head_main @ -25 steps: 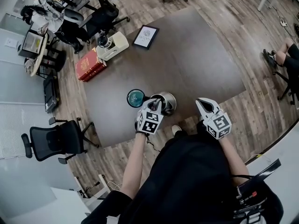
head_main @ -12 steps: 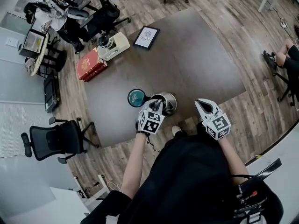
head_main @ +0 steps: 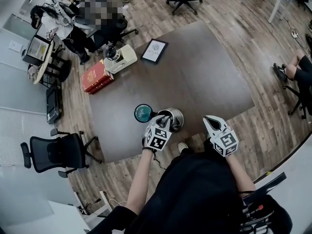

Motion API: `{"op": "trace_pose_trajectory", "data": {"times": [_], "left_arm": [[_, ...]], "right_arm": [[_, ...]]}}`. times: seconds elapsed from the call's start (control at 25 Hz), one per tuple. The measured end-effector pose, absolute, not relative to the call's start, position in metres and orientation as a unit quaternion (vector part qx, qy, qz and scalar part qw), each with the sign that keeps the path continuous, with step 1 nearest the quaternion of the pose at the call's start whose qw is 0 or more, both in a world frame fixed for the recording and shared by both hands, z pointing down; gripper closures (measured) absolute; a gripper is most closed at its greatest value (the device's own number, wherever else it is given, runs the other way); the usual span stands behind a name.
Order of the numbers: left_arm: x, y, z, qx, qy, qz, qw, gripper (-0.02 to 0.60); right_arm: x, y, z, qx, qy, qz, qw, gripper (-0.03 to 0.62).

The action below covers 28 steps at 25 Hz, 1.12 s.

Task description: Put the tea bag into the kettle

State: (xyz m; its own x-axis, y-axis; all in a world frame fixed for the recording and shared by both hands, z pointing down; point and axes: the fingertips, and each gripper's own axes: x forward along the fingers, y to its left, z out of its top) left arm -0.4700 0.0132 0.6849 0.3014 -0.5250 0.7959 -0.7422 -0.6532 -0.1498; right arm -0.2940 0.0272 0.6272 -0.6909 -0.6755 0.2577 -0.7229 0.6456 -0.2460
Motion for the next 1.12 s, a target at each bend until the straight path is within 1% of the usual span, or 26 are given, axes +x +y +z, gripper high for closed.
{"op": "trace_pose_trajectory", "data": {"times": [0.12,0.4,0.48,0.6,0.68,0.8,0.84,0.96,1.04,1.12], "left_arm": [[-0.470,0.013,0.686,0.796,-0.400,0.438,0.121,0.518],[-0.472,0.016,0.684,0.794,-0.408,0.437,0.113,0.509],[-0.472,0.017,0.683,0.794,-0.410,0.435,0.111,0.490],[-0.471,0.017,0.680,0.795,-0.413,0.433,0.105,0.484],[-0.469,0.017,0.678,0.795,-0.414,0.433,0.101,0.453],[-0.467,0.016,0.677,0.795,-0.413,0.434,0.093,0.445],[-0.467,0.015,0.676,0.795,-0.414,0.435,0.091,0.430],[-0.467,0.011,0.673,0.793,-0.417,0.436,0.084,0.410],[-0.468,0.011,0.670,0.790,-0.420,0.440,0.075,0.393],[-0.468,0.010,0.663,0.789,-0.430,0.435,0.059,0.391]], "right_arm": [[-0.294,0.027,0.627,0.387,-0.904,0.166,0.071,0.588],[-0.296,0.033,0.629,0.386,-0.904,0.169,0.073,0.588],[-0.296,0.036,0.629,0.385,-0.904,0.167,0.074,0.588],[-0.294,0.038,0.627,0.385,-0.905,0.163,0.075,0.588],[-0.292,0.039,0.625,0.386,-0.905,0.160,0.076,0.588],[-0.290,0.040,0.623,0.387,-0.906,0.155,0.077,0.588],[-0.289,0.039,0.622,0.388,-0.906,0.153,0.076,0.588],[-0.286,0.037,0.620,0.392,-0.905,0.149,0.076,0.588],[-0.283,0.039,0.621,0.395,-0.903,0.150,0.077,0.588],[-0.280,0.042,0.621,0.396,-0.903,0.149,0.079,0.588]]}}
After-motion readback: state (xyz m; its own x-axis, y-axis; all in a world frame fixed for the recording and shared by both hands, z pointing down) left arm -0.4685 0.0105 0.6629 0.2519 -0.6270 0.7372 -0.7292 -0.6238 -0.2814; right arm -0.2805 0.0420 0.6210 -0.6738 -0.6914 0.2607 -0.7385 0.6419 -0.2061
